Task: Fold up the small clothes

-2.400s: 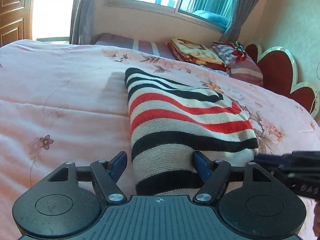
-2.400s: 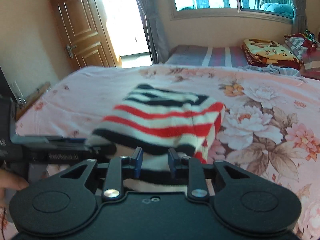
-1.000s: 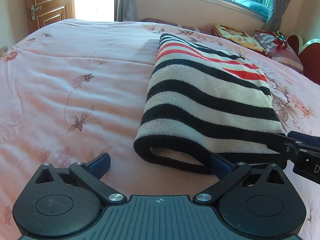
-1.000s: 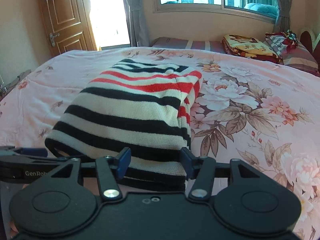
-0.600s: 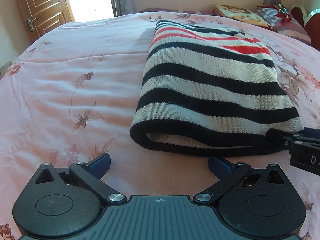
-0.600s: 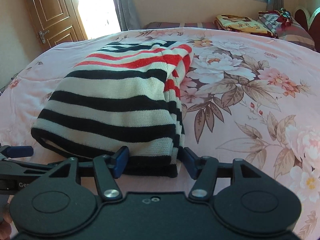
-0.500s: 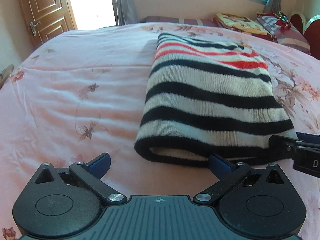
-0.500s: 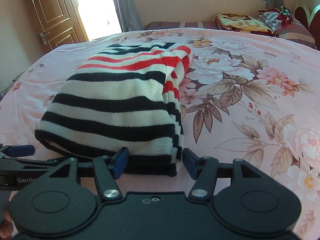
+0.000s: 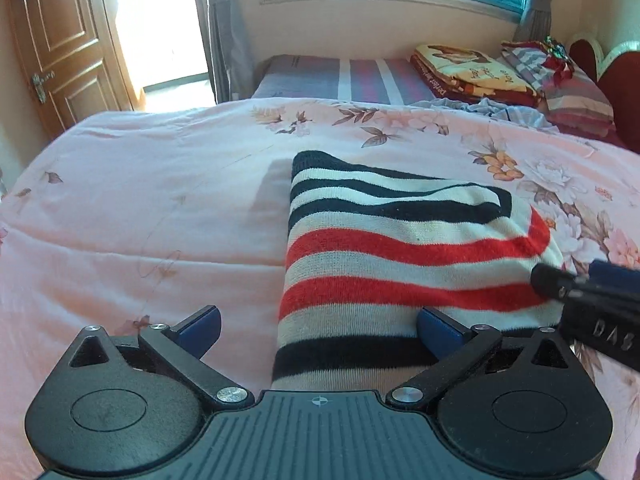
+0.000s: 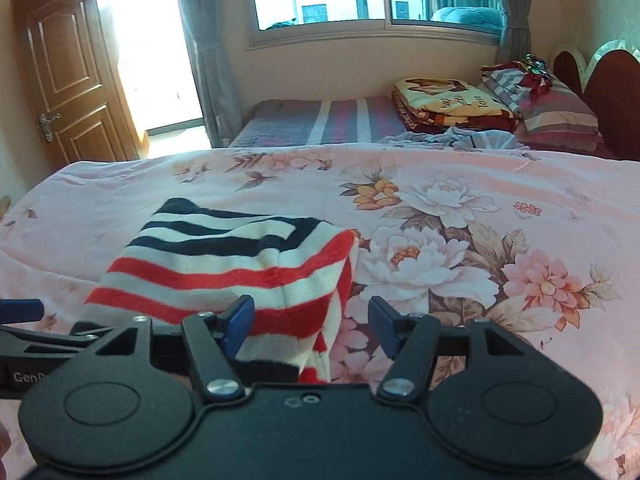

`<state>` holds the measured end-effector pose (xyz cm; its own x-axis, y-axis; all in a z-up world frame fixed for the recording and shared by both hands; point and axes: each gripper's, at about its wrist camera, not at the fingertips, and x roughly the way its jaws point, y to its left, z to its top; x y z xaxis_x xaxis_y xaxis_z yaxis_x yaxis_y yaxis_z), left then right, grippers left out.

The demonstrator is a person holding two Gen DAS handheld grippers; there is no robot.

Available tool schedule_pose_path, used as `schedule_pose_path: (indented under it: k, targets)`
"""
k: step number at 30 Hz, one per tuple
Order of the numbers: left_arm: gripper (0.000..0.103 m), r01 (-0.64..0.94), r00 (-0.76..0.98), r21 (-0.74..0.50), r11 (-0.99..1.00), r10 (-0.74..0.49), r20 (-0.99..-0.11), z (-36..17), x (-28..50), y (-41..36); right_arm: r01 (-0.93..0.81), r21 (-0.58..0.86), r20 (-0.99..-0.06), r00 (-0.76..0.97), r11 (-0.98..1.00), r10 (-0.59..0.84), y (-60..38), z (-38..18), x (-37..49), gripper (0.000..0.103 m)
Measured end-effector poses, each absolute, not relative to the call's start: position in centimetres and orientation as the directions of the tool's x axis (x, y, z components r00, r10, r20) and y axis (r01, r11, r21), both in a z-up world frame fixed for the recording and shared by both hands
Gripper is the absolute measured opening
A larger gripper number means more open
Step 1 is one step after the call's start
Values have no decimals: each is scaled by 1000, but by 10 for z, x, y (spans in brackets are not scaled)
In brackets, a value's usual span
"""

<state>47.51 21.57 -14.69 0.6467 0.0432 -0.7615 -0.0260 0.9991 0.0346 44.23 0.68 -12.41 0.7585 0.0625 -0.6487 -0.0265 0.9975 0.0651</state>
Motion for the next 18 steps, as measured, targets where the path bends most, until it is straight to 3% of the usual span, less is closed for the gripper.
schedule_pose_path:
  k: [4,11,15,18]
  targets:
    - [103,-54,637,-47,997,-2,-771,-169,482,221,-54,-21,-697,717,998,24,14,-152,459,67]
    - [103,-13,661,31,999,32,-750,-151,463,210,-23,77,-735,674,997,73,1,-140,460,73]
    - [103,18,654,42,999,20,-756,-140,432,214,13,186,-703,701,982,124,-15,-122,423,102]
    - [103,15,642,44,999,24,-766,-141,407,216,-17,183,-715,684,983,145,-14,-120,397,102]
